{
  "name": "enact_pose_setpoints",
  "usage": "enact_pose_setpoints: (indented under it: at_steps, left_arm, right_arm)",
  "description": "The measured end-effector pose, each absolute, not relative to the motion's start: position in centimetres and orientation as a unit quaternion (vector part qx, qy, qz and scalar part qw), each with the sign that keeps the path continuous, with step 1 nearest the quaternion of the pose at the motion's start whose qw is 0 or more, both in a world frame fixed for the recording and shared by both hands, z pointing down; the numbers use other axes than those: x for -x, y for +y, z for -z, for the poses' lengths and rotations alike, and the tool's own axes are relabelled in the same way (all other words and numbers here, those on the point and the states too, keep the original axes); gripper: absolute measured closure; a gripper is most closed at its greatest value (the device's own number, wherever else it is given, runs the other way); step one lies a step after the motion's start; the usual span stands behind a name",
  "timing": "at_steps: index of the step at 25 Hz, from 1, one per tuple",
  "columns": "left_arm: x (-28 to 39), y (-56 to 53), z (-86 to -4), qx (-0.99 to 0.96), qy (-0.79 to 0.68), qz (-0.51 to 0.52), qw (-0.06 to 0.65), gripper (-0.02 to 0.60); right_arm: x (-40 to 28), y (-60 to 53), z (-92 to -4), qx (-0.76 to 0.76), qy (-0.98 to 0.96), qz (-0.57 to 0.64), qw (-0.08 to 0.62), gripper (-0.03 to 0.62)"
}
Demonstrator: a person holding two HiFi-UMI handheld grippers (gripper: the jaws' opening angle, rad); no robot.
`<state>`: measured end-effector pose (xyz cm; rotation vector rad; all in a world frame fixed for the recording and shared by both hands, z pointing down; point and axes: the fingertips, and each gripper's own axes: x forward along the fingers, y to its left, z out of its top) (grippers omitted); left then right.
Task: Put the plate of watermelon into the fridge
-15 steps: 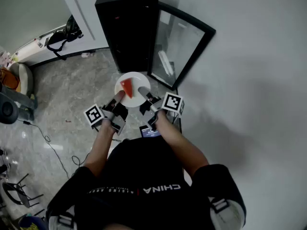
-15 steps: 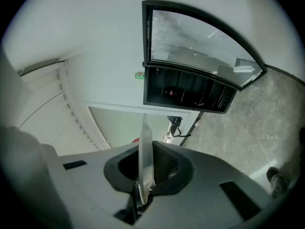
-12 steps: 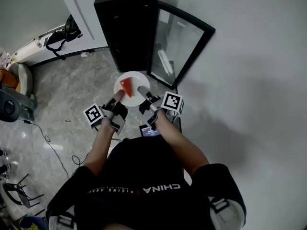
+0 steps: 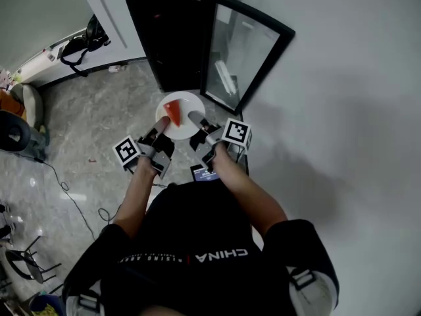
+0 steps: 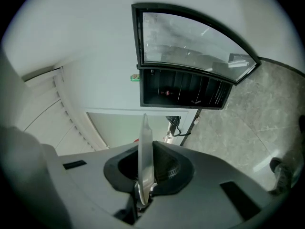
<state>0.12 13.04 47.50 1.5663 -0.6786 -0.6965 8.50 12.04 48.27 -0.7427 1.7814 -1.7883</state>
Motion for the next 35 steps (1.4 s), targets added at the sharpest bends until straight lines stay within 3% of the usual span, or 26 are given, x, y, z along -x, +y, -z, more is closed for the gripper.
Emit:
enact_pose_setpoints:
  at_steps: [14,35]
  left_arm:
    - [0.0,13.1,-47.4,-0.675,-0.294,0.309,0.602,0.546]
    - [0.5,13.4,-47.3,-0.631,-0.355,0.305,0.619,0.552]
  right_arm:
    - [-8.4,11.9,-48.5,0.274,0.648,0.661,0.262,0.565]
    - [-7.8,12.9,-47.5,0.249,0.684,0.662,0.177,0.565]
